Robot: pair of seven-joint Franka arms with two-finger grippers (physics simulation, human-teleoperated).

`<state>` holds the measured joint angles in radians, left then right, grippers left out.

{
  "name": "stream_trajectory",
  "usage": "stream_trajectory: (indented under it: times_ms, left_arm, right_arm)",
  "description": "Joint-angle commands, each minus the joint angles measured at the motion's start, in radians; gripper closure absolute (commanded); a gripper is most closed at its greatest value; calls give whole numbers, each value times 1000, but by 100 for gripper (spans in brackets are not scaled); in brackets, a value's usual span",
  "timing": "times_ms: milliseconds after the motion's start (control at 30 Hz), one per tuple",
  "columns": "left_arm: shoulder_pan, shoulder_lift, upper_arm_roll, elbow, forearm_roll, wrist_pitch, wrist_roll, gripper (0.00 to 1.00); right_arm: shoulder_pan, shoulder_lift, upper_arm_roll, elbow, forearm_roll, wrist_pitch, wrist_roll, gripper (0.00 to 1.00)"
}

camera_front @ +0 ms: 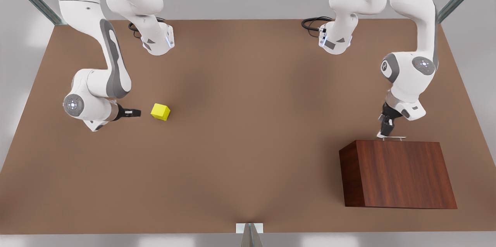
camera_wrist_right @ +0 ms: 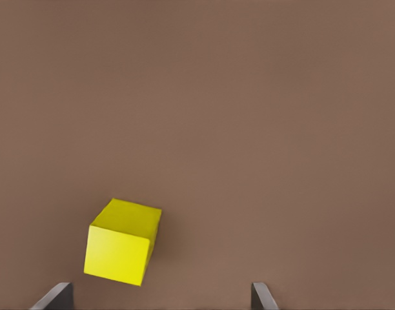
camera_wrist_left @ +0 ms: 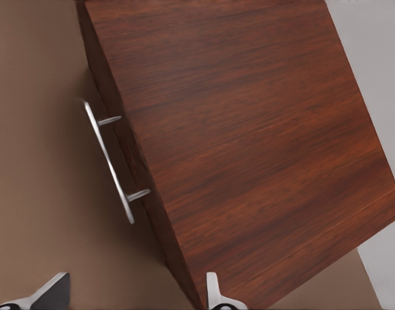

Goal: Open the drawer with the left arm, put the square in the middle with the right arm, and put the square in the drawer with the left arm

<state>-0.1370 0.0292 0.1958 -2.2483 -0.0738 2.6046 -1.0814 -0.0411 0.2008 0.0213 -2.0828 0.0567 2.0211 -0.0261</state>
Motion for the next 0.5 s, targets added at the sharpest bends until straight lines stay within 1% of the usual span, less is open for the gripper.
stream_trajectory:
  times_ms: [0, 67, 100, 133, 167, 200, 300, 400, 467]
  left_arm:
    - [37, 2, 1, -8, -55, 2, 0, 0]
    - [42, 14, 30, -39, -55, 46, 0, 0]
    - [50, 23, 37, -40, -55, 52, 0, 0]
    - [59, 34, 39, -40, -57, 54, 0, 0]
    - [63, 40, 39, -40, -61, 61, 0, 0]
    - [66, 57, 42, -39, -101, 80, 0, 0]
    - [73, 75, 42, -39, -110, 83, 0, 0]
    - [85, 89, 42, -39, -124, 100, 0, 0]
    - [86, 98, 42, -39, -133, 109, 0, 0]
  right_arm:
    - [1, 2, 3, -25, 0, 34, 0, 0]
    - [1, 25, 28, -74, 17, 106, 8, 0]
    - [9, 32, 51, -111, 49, 174, 46, 0]
    - [47, 35, 52, -141, 48, 221, 126, 0]
    - [52, 42, 72, -178, 49, 290, 162, 0]
    - [52, 58, 88, -209, 49, 363, 196, 0]
    - [52, 75, 95, -212, 51, 366, 270, 0]
    - [46, 72, 95, -212, 51, 361, 273, 0]
    - [37, 71, 95, -218, 51, 357, 370, 0]
